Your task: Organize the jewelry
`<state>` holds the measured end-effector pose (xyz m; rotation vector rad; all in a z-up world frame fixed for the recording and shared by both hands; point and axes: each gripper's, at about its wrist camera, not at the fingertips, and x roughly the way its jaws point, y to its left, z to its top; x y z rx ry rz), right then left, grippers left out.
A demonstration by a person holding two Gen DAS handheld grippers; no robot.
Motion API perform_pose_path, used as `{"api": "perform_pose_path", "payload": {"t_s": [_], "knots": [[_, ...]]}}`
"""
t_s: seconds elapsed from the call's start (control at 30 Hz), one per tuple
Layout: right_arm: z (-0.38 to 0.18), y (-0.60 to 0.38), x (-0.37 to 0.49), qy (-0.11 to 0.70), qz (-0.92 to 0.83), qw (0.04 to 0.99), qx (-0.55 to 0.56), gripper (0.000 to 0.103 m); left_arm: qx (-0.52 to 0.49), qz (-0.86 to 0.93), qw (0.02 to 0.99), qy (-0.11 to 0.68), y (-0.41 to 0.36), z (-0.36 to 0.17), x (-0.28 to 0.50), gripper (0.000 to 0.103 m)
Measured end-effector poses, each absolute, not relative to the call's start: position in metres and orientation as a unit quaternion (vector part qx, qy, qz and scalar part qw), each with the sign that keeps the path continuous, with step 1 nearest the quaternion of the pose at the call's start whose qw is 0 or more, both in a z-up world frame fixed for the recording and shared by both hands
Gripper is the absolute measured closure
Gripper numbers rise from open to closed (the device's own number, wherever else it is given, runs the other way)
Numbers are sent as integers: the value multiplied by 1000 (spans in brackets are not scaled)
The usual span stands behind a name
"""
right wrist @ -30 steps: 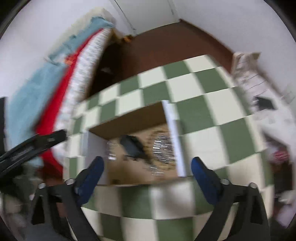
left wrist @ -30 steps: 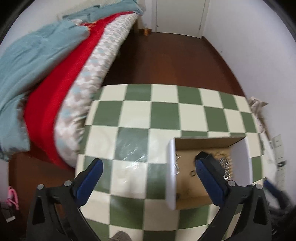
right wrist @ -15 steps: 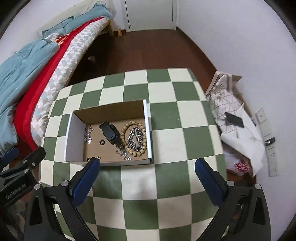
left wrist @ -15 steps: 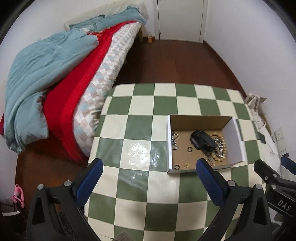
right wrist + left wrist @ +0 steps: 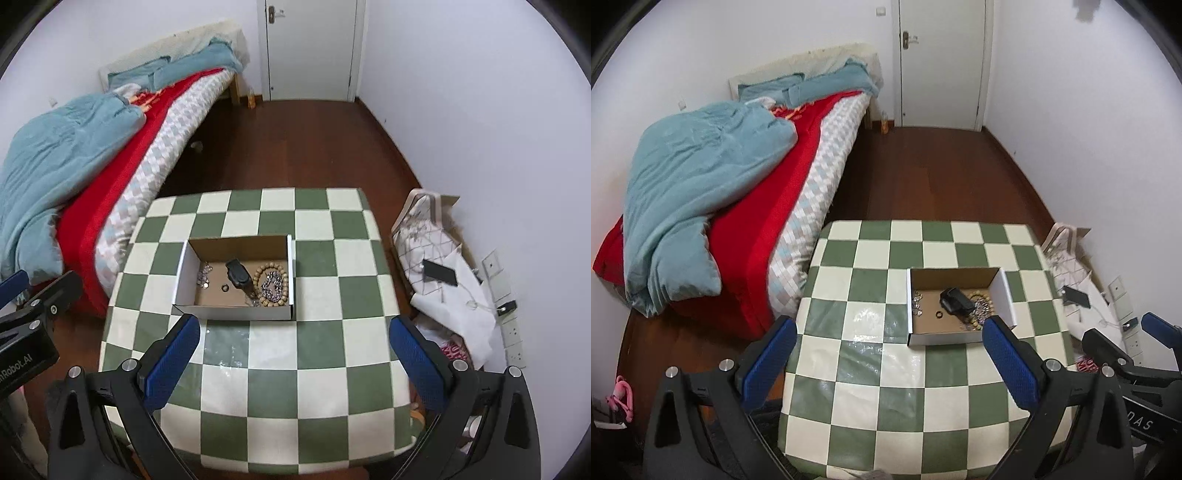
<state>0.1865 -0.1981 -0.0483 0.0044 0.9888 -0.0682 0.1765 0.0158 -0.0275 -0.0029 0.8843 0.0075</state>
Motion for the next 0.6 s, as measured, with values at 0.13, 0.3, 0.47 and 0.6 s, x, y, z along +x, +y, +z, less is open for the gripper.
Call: {"api": "perform_pose_path", "payload": {"t_s": [0.13, 0.3, 0.47, 0.6], "knots": [[-15, -199, 160, 453, -34, 891, 3, 0, -14, -1, 908, 418, 19, -7, 155, 1], [18, -196, 129, 427, -29, 904, 5, 0, -24, -8, 915, 402, 20, 15, 131, 1], [43, -194, 105, 413, -23, 910, 9, 0, -30, -13, 917, 397, 23, 31, 115, 1], [58, -193, 94, 409, -20, 912, 6, 0, -24, -10, 917, 399, 21, 39, 112, 1]]}}
